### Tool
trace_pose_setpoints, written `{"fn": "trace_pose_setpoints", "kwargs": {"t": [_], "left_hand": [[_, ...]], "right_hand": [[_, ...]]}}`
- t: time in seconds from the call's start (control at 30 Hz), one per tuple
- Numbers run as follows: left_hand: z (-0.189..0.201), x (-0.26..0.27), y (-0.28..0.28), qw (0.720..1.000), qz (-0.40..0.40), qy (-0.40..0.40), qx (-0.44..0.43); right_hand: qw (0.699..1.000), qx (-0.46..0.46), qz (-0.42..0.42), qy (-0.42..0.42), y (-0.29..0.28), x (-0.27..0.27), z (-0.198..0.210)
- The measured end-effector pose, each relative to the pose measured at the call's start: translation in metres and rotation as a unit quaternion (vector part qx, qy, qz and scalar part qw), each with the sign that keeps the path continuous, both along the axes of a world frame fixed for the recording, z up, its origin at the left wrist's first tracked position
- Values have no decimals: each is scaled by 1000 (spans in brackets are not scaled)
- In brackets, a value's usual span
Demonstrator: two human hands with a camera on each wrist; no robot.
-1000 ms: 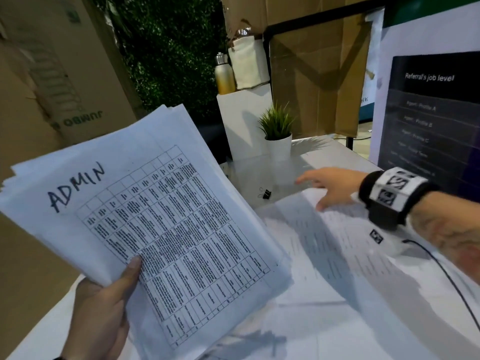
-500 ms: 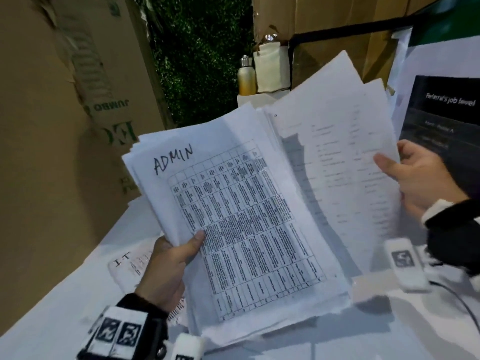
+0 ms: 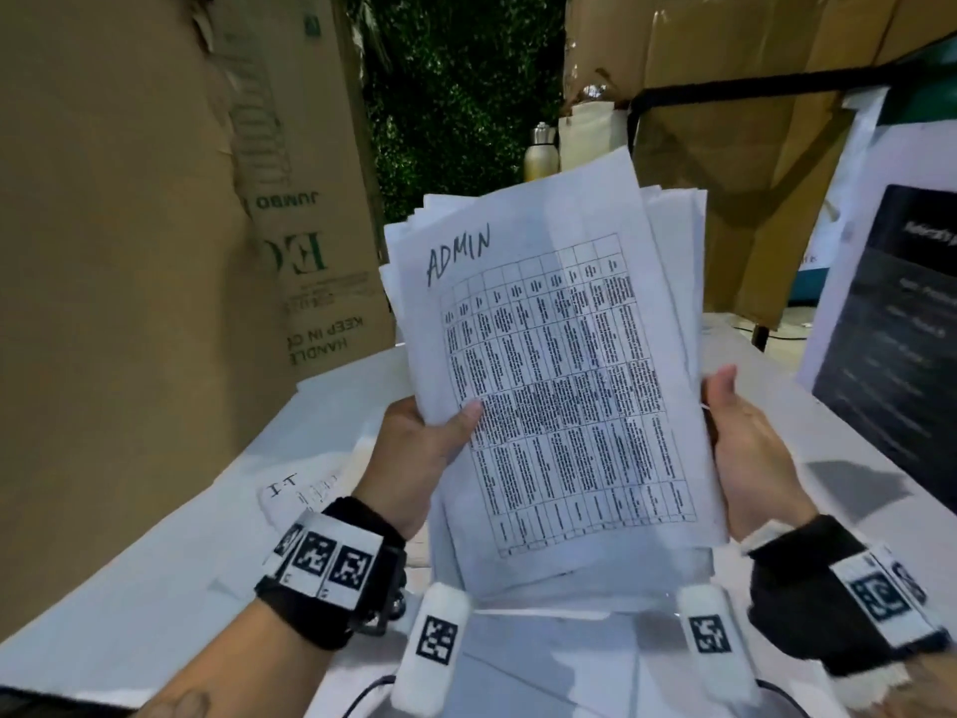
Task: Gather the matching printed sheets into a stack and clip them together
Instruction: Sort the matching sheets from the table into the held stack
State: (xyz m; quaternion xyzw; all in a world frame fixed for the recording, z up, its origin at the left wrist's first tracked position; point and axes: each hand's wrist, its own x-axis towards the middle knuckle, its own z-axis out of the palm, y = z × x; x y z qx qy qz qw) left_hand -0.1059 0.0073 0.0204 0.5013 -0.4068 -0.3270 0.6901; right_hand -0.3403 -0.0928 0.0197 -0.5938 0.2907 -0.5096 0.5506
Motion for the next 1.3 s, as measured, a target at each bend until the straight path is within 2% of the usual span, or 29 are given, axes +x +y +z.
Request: {"fn": "trace_pose_setpoints", "kwargs": {"t": [0.1,0.23,0.3,0.37,0.57,0.67,0.83,1.0,1.07,1.13,1.23,1.3], "left_hand": [[11,-2,10,995,54,-82,-33],[28,0,23,976,113,-161,-97],[26,5,28,971,147,-152,-108],[18,11,33,970,168,-154,-81],[-24,26,56,989,88,-116,-26],[-32,28,67,993,58,-101,-29],[-14,24,75,976,49,-183,-110],[8,23,73,977,34,-153,-142],[17,20,70,982,31,-128,-133],[30,10,68,988,63,-95,-100],[37,4,73,990,87,-96,-50],[46,5,71,991,105,-75,-41]], "right_hand": [[996,-73,34,39,12,1,9],[993,-94,56,31,19,6,22],[994,-99,37,31,21,13,20],[994,-96,17,41,22,20,12],[993,-78,68,59,30,31,-14],[993,-67,73,63,34,33,-17],[990,-72,120,0,37,28,-7],[981,-103,148,-66,36,26,12],[981,-133,136,-45,42,29,16],[983,-166,83,-5,47,33,19],[978,-201,16,49,52,40,26],[974,-223,5,49,58,42,35]]}}
